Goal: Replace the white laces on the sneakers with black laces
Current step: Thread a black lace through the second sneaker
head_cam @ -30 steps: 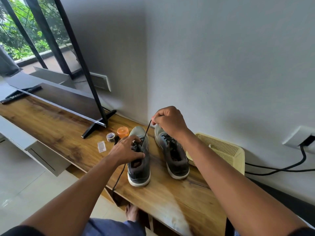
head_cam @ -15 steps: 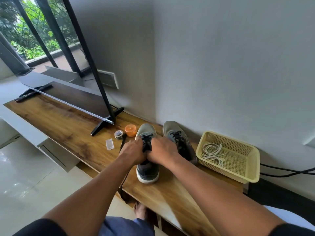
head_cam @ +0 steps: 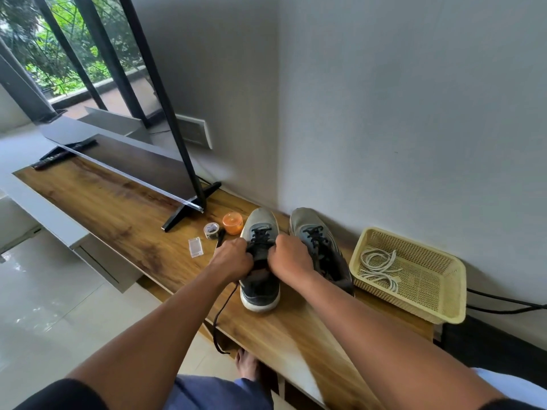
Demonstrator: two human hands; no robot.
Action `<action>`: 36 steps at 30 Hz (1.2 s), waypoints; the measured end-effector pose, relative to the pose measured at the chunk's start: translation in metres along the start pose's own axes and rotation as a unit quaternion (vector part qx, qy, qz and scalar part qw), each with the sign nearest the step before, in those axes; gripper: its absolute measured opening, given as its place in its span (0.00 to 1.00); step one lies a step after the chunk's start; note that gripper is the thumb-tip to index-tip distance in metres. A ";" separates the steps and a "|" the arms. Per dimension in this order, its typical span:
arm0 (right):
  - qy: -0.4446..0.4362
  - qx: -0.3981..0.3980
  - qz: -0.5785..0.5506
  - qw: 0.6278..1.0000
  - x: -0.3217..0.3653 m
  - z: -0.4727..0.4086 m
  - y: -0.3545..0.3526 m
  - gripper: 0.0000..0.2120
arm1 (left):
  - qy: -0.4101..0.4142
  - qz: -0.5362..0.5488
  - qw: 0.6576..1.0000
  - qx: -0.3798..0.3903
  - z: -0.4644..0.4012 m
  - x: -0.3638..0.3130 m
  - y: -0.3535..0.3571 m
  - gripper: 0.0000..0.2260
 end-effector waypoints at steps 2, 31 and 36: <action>0.027 -0.001 -0.033 0.999 -0.004 -0.002 0.001 0.10 | -0.012 0.030 0.999 0.019 -0.001 0.001 0.000 0.04; -0.194 -0.042 0.206 0.958 0.018 0.001 -0.012 0.08 | 0.049 0.061 0.995 0.061 0.003 0.015 -0.018 0.34; -0.200 -0.061 0.165 0.964 0.013 -0.002 -0.019 0.09 | 0.087 0.023 0.996 0.028 0.008 0.010 -0.018 0.37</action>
Point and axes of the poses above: each hand's wrist, its own z-axis away from the middle knuckle, its own y-axis out of the palm, x = y × z, the point moved 1 cm from there along -z, towards the middle knuckle, and after that the axes turned 12 degrees about -y, right-handed, at the moved point
